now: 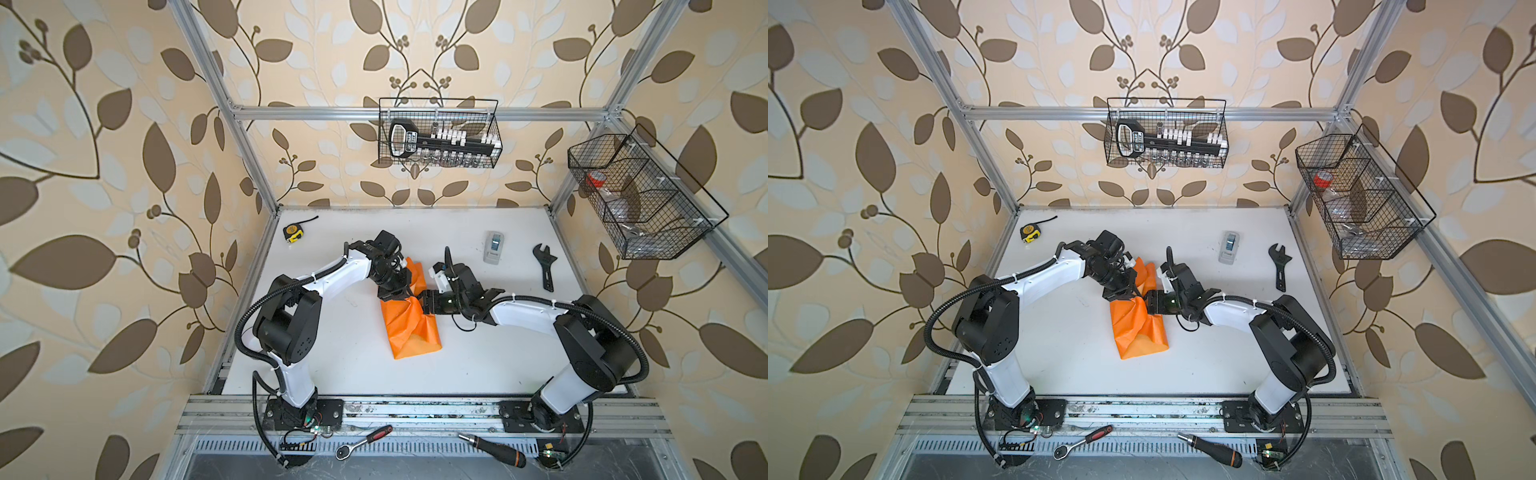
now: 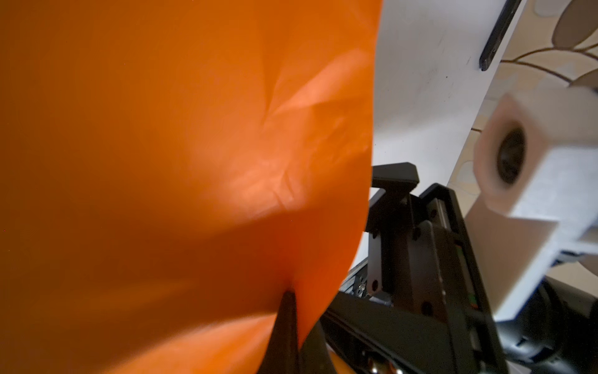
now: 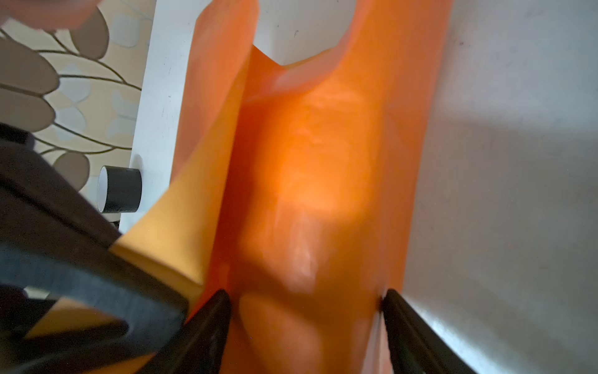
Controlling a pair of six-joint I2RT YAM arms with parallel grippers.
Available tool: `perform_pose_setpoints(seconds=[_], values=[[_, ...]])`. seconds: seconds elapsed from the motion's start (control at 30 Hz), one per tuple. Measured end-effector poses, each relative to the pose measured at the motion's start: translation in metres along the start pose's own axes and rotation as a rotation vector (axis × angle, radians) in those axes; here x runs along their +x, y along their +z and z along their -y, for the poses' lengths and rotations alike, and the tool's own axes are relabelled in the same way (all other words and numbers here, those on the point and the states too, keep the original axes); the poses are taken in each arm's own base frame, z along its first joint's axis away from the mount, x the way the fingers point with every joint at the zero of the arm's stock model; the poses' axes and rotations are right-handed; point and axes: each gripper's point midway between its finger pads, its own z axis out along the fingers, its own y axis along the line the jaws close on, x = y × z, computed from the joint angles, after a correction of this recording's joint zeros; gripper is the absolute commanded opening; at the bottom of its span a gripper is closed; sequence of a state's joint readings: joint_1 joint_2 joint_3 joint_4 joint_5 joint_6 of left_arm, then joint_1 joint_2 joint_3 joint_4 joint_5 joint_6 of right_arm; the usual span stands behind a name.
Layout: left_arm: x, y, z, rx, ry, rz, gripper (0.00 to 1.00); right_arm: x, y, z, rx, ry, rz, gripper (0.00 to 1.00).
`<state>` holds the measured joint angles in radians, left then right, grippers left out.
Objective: Wrap a gift box in wrapping paper
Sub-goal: Second fold the wrapping paper around the gift box.
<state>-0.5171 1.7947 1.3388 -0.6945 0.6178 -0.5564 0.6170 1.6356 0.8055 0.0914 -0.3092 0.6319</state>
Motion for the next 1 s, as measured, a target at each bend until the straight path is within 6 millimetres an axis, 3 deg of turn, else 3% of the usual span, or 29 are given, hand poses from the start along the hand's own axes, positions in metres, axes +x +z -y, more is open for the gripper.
perform_pose_setpoints(seconds=[0.27,0.47,0.73,1.0], values=[[-0.004,0.004,0.000,0.003,-0.004,0.003,0.00,-0.001,-0.003,0.003,0.007,0.009,-0.001,0.77],[-0.006,0.017,-0.003,0.022,-0.010,0.004,0.00,0.002,-0.016,0.001,0.009,0.016,-0.005,0.78],[-0.003,0.025,0.001,0.080,-0.004,-0.004,0.00,-0.018,-0.043,-0.006,-0.018,0.025,0.066,0.78],[-0.004,0.025,0.003,0.090,0.002,-0.002,0.00,-0.031,-0.054,0.029,0.003,0.114,0.096,0.52]])
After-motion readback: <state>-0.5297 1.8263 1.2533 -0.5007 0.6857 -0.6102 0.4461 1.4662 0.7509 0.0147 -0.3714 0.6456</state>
